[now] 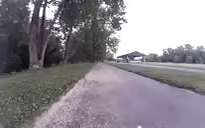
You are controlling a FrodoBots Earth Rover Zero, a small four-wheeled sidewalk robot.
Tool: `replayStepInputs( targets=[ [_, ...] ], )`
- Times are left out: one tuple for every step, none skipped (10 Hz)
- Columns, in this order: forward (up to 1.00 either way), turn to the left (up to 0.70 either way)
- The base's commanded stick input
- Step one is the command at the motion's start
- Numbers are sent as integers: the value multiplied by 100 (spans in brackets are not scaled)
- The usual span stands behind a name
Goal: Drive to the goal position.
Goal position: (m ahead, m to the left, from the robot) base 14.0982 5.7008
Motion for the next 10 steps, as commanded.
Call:
replayStepInputs(
  targets=[
    [69, 0],
    [69, 0],
    [70, 0],
    [70, 0],
    [70, 0],
    [70, 0],
    [70, 0],
    [70, 0],
    [70, 0],
    [70, 0]
  ],
)
